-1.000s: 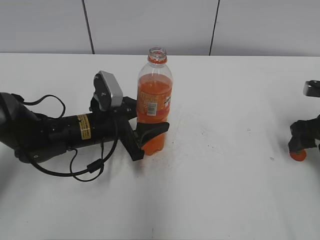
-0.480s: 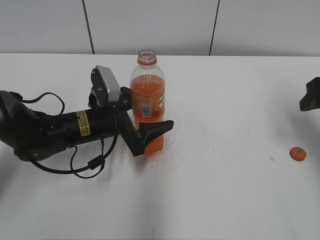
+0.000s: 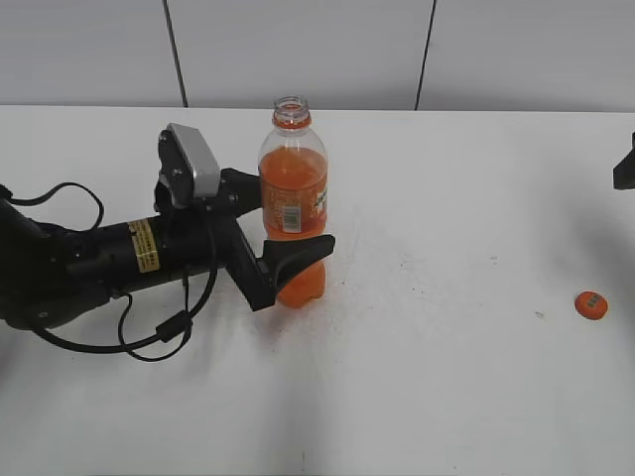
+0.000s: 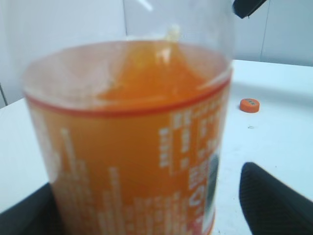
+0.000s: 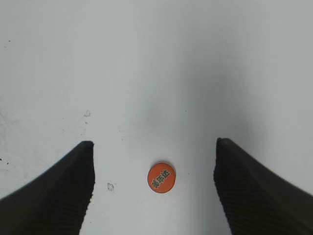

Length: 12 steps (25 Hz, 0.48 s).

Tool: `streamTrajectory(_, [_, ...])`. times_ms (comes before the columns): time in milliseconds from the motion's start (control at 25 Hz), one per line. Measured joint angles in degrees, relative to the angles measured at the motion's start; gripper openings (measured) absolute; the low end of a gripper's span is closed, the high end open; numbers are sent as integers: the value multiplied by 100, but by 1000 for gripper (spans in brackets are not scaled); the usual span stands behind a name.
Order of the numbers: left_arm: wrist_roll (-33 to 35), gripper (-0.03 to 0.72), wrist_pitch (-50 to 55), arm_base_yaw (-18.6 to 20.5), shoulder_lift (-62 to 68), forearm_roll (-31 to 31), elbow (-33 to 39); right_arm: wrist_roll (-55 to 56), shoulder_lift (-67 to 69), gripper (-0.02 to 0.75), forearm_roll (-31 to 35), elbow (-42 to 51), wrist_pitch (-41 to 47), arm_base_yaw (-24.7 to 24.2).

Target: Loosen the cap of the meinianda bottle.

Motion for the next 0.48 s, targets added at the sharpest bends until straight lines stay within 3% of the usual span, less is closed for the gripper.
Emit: streamTrajectory(480, [0,582,-12,0,-805,-481,158,5,-466,570,18,0,210,0])
